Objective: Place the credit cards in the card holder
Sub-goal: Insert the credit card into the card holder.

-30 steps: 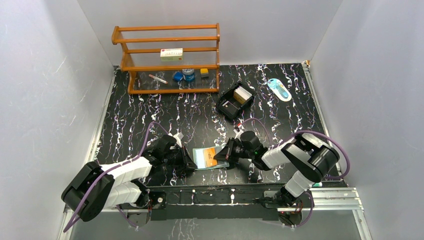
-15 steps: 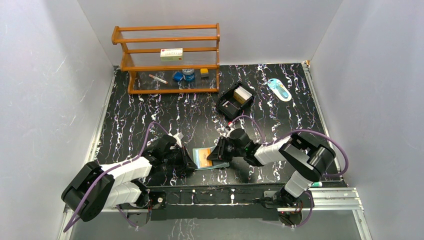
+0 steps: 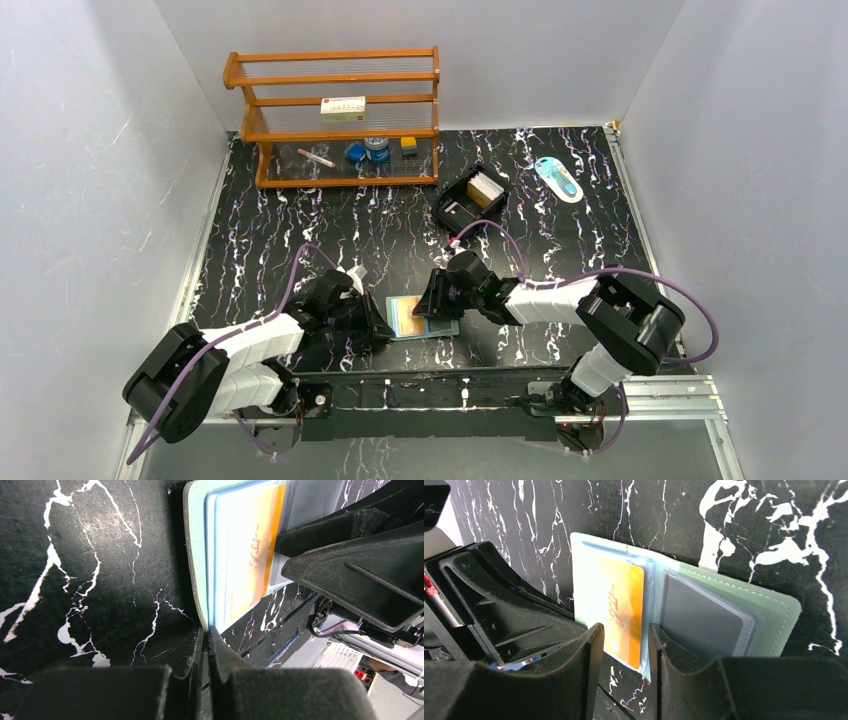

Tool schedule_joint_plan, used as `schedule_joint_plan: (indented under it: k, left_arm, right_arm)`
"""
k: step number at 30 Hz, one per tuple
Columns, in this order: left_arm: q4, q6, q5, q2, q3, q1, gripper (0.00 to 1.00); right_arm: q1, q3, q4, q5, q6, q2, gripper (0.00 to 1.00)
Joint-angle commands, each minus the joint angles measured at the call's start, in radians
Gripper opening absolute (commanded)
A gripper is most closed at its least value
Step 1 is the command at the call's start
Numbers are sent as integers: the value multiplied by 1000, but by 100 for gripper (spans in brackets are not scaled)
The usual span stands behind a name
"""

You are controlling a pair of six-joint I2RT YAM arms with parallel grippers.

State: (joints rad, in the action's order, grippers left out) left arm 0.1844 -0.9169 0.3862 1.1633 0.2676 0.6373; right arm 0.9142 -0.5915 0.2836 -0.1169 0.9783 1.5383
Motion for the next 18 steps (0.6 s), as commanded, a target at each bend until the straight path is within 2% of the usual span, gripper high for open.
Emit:
schedule_joint_plan:
  k: [1,6,15,18]
  left_arm:
    - [-7,6,27,1,3,4,0]
    - [0,6,35,2,1,4,0]
    - [21,-5,43,-13,-16,4,0]
    - [24,-8,45,-22,-19,4,0]
  right_arm:
    - [20,-56,-44,37,-41,30,46]
    - [50,-91,-30,32,-58,44,38]
    - [118,-156,-154,127,-104,38,23]
    - [118,-156,-155,115,-102,45,21]
